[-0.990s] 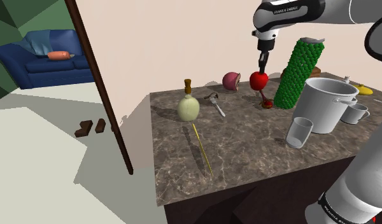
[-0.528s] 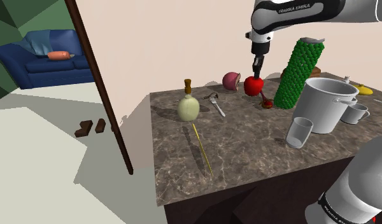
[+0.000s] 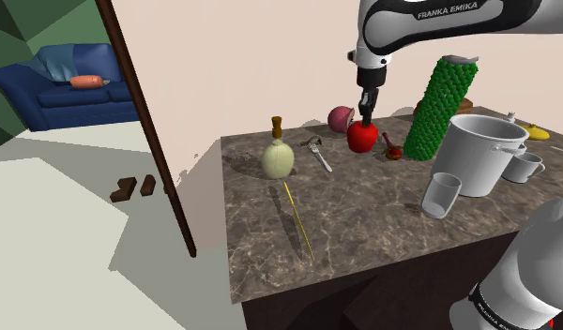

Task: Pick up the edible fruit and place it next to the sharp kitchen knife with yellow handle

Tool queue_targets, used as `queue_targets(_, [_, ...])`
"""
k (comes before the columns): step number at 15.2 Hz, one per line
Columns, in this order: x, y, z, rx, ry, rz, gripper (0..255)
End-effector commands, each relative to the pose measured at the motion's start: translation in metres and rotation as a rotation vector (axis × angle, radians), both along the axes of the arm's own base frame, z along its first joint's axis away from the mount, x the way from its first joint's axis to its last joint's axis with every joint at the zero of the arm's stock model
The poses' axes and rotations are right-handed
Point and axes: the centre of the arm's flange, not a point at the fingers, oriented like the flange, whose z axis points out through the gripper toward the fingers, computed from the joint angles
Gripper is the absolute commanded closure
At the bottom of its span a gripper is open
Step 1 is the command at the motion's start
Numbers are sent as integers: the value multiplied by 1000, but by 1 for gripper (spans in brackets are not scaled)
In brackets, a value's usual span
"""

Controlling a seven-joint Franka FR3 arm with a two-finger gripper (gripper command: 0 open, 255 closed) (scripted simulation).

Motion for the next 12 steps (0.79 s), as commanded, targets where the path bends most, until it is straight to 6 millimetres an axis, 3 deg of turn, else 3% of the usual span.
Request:
queue_targets(1, [-1, 8, -5, 0, 0, -2, 255])
queue_targets(12, [-1, 8, -64, 0, 0, -2, 255])
